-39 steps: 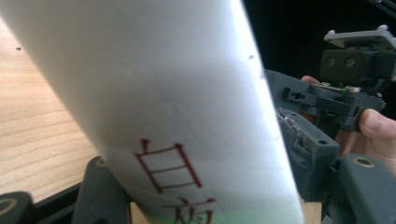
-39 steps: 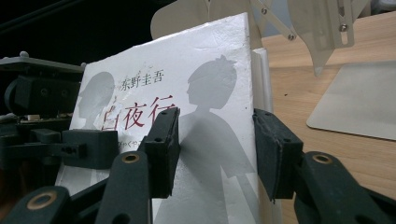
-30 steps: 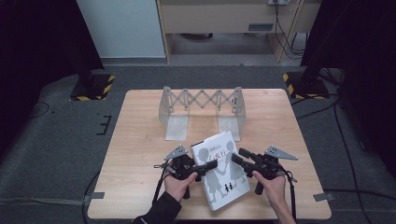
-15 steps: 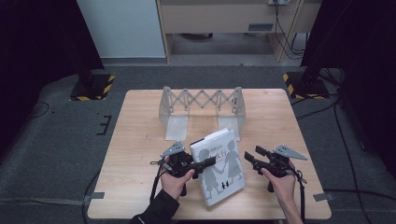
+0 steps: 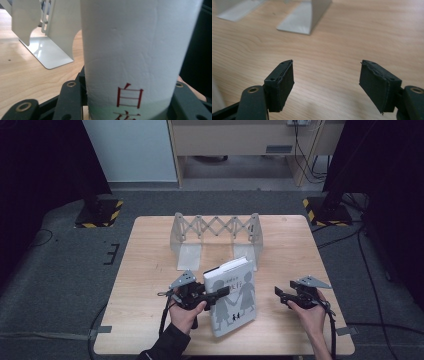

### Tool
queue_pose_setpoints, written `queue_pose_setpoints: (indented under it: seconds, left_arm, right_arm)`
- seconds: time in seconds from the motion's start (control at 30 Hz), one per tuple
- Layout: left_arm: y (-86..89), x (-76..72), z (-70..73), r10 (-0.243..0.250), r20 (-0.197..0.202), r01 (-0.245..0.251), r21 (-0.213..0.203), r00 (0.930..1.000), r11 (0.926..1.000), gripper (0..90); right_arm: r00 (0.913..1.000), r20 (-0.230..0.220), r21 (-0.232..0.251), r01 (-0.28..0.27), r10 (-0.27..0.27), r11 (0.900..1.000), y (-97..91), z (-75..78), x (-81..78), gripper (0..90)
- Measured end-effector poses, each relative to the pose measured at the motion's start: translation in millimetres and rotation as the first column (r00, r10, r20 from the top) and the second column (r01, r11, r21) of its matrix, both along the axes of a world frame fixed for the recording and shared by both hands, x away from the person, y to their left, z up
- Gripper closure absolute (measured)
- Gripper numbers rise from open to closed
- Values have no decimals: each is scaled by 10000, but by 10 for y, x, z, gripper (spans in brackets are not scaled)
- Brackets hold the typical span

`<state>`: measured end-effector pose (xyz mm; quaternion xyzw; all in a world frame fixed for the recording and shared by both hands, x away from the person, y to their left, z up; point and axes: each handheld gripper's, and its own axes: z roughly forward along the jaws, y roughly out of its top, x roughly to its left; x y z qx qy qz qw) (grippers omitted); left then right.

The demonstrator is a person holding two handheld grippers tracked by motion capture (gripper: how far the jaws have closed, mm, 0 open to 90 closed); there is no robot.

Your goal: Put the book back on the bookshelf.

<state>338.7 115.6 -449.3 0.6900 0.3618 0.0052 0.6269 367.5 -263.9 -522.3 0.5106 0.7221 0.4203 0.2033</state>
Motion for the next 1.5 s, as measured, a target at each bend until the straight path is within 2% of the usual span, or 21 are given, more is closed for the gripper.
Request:
queue_pose_setpoints:
  seconds: [0.07,0.2,0.33,0.47,0.6,0.83,1.03,1.3,1.5]
  left_arm:
    - [24,0,19,83,18,-83,8,10000,10000,517]
    - [72,-1,57,223,105,-224,91,9997,9997,517]
    - [111,-16,117,351,331,-360,276,9988,9990,517]
    - [160,-38,209,495,711,-541,643,9962,9965,516]
    - [230,-43,271,691,858,-757,769,9939,9942,515]
    - [371,-33,335,1127,913,-1210,908,9894,9885,515]
    - [495,-18,403,1510,1007,-1598,860,9834,9834,515]
    - [652,41,481,2161,1132,-2273,976,9698,9689,515]
    - [745,134,491,2459,1098,-2580,1145,9631,9593,515]
  right_arm:
    - [9996,-255,-191,134,-139,9997,-20,-32,16,246]
    - [9982,-546,-990,209,-264,9949,-41,-67,32,218]
    - [9970,-711,-1322,193,-289,9910,-42,-97,44,197]
    - [9959,-810,-1542,269,-397,9877,-46,-116,49,179]
    - [9943,-960,-1669,306,-471,9855,-57,-136,51,161]
    - [9944,-895,-1810,392,-561,9827,-47,-158,55,120]
    - [9927,-967,-1833,537,-723,9816,-53,-164,67,82]
    - [9913,-1045,-1847,592,-795,9810,-57,-165,74,62]
    - [9913,-1045,-1847,591,-794,9810,-56,-165,74,61]
